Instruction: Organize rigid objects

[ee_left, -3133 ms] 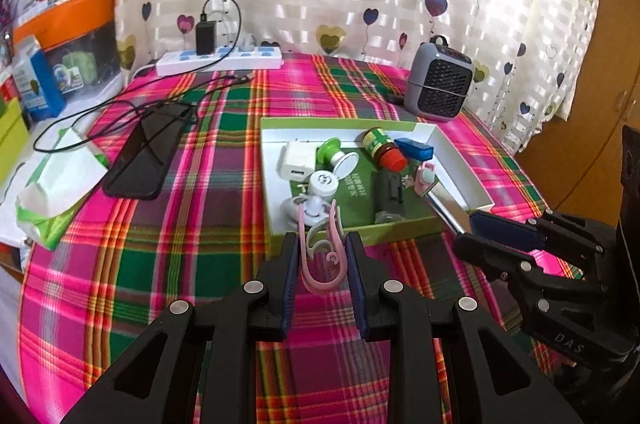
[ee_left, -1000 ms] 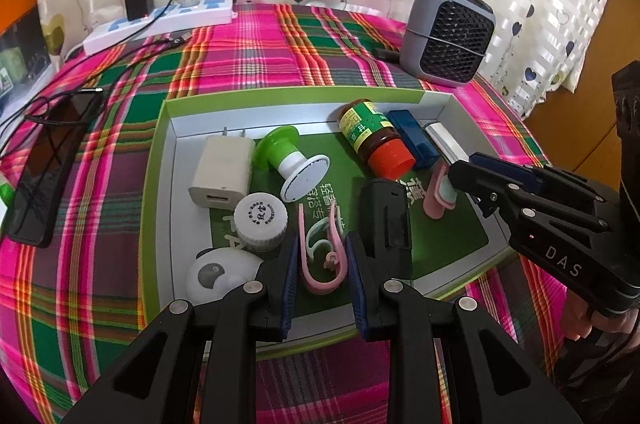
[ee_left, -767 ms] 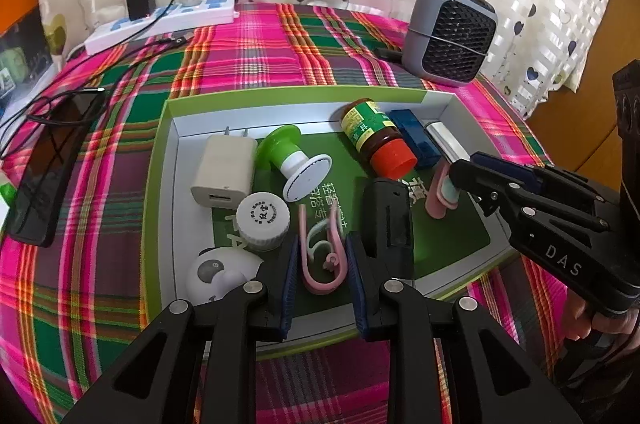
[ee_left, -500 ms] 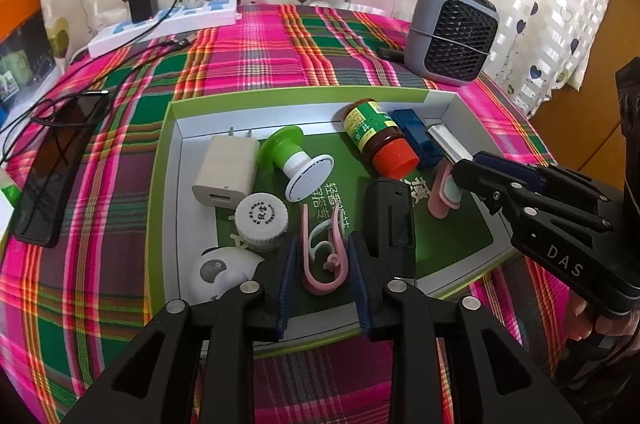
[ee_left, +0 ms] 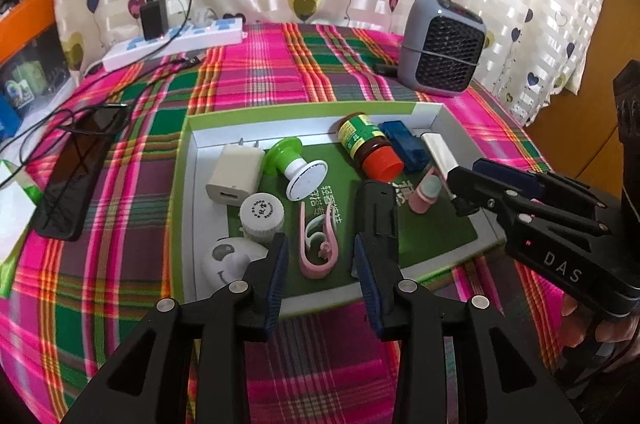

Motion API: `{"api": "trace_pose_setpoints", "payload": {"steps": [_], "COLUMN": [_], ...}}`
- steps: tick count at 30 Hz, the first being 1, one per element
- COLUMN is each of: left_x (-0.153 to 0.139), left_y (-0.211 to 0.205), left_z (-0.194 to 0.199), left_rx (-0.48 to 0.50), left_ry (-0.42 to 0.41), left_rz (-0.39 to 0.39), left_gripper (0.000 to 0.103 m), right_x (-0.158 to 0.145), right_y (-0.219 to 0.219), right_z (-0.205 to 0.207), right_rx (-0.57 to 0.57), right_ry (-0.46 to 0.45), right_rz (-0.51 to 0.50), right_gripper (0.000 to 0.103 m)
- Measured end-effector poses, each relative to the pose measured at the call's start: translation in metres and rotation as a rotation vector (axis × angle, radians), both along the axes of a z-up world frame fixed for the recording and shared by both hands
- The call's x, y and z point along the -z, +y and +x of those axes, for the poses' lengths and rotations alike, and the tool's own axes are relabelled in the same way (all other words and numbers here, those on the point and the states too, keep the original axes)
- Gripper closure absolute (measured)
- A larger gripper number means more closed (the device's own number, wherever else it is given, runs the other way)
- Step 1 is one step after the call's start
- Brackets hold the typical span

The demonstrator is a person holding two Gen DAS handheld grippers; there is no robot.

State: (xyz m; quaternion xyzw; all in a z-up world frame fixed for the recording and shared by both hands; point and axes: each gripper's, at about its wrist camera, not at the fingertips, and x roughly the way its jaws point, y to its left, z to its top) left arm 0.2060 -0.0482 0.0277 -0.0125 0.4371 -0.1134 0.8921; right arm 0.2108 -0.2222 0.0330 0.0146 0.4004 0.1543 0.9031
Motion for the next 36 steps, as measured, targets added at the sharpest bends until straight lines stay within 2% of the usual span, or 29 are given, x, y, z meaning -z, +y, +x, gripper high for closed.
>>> {"api": "trace_pose_setpoints", "payload": {"steps": [2, 6, 14, 26, 30, 36], "left_x": [-0.005, -0.016, -0.02, 0.005, 0.013, 0.025], "left_y": [0.001, 0.003, 0.011, 0.026, 0.028, 0.03], "left_z": [-0.007, -0.023, -0.054, -0.085, -0.092, -0.1], "left_rx": [-0.011, -0.044, -0.076, -0.122, -0.127, -0.134], "left_ry": [-0.017, -0.066, -0.07, -0.018, -0.003, 0.013], "left_rz": [0.006, 0.062, 0.063, 0.085, 0.095, 0.106], "left_gripper": [0.07, 0.069, 0.069, 0.069, 0.069, 0.069], "right_x": [-0.003, -0.009, -0.018, 0.003, 0.01, 0.021], "right_y": [0.0, 0.002, 0.006, 0.012, 0.014, 0.015], "right_z": [-0.004, -0.018, -0.048, -0.087, -0.094, -0.099], "right_rx": [0.0, 0.003, 0.022, 0.073, 0.08, 0.085], "right_ry": [-0.008, -0.026, -0.056, 0.007, 0.026, 0.055], "right_rz": [0.009, 0.02, 0.016, -0.034, -0.046, -0.043], "right_gripper": [0.063, 0.063, 0.063, 0.061, 0.052, 0.051]}}
